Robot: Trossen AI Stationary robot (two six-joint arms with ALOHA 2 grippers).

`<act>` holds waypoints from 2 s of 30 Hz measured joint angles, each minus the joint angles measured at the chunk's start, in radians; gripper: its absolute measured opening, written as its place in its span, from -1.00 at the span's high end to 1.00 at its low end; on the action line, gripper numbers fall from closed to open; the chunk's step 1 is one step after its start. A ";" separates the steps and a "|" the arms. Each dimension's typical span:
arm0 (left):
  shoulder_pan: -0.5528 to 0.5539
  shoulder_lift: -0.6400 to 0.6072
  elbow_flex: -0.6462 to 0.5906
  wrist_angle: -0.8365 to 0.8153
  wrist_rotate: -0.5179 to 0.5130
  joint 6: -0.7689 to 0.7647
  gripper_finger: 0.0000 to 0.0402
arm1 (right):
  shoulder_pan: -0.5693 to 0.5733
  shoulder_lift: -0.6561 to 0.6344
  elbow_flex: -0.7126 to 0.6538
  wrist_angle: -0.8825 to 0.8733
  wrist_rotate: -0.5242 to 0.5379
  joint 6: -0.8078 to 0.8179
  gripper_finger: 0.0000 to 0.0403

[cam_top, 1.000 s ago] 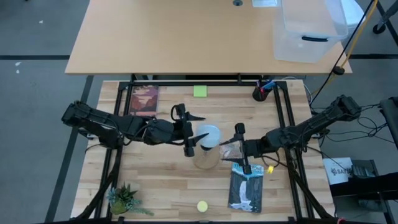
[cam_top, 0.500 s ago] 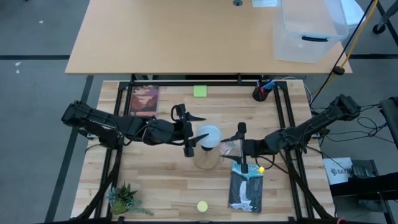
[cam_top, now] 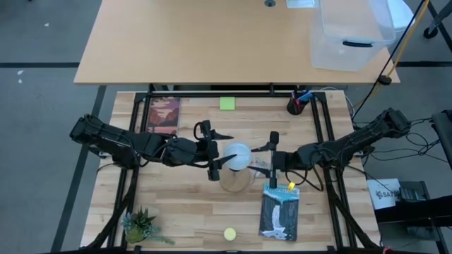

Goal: Screw lightbulb
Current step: Insert the white lightbulb into the brown lamp

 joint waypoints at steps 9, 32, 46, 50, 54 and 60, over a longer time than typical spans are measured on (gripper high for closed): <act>-0.001 0.000 0.000 -0.003 0.003 -0.003 -0.31 | -0.019 0.000 0.005 0.022 -0.003 -0.050 -0.18; -0.001 0.000 0.000 -0.002 0.027 -0.002 -0.31 | 0.011 -0.002 0.007 0.042 -0.007 -0.033 -0.18; 0.018 0.002 0.000 0.018 0.002 0.005 -0.31 | 0.076 -0.005 0.012 -0.046 0.059 0.046 -0.18; 0.019 0.003 -0.001 0.039 -0.002 0.039 -0.31 | 0.085 -0.005 0.013 -0.110 0.060 0.135 -0.18; 0.018 0.002 -0.001 0.037 -0.002 0.040 -0.31 | 0.083 -0.004 0.013 -0.155 0.078 0.220 -0.18; 0.016 0.002 -0.001 0.038 0.000 0.035 -0.31 | 0.082 0.022 0.010 -0.188 0.204 0.281 -0.18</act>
